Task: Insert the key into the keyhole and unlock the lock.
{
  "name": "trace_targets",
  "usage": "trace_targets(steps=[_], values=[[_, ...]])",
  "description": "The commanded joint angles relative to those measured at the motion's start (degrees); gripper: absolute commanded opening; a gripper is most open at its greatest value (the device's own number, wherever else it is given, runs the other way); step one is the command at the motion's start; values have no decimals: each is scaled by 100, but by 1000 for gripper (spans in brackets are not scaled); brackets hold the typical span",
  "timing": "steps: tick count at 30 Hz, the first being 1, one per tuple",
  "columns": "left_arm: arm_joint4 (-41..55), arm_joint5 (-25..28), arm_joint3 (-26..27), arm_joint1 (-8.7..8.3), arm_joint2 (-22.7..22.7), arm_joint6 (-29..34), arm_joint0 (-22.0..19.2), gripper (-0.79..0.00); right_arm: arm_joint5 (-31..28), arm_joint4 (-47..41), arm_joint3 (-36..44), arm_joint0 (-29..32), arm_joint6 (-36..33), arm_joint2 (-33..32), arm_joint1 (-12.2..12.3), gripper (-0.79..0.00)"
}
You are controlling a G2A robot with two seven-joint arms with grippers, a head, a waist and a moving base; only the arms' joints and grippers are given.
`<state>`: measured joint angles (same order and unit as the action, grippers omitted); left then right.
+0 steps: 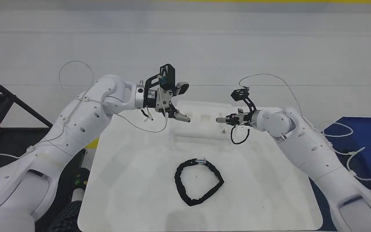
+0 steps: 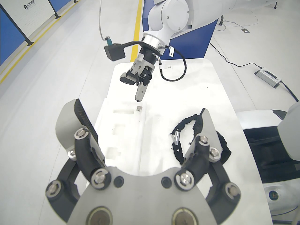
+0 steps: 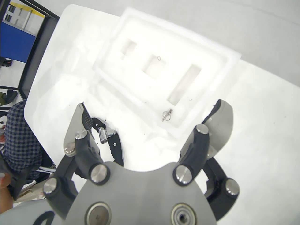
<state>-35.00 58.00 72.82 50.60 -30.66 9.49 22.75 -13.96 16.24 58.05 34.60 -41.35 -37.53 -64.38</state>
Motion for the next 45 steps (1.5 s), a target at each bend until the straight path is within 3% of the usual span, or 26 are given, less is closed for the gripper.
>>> trace_targets(steps=[1,8,19,21,25,45], values=[[0,0,0,0,0,0,0,0,100,-128,-238,-94,-179,160,-132,0],[0,0,0,0,0,0,0,0,55,-471,-1159,-432,-611,620,-617,0],[0,0,0,0,0,0,0,0,-86,-129,-2175,-873,-921,1110,-1205,0],[0,0,0,0,0,0,0,0,-68,3,-2291,-930,-962,1185,-1287,-74],[0,0,0,0,0,0,0,0,-81,87,-2514,-976,-928,1245,-1431,-394],[0,0,0,0,0,0,0,0,256,739,-3093,-1182,-983,1375,-1865,-483]])
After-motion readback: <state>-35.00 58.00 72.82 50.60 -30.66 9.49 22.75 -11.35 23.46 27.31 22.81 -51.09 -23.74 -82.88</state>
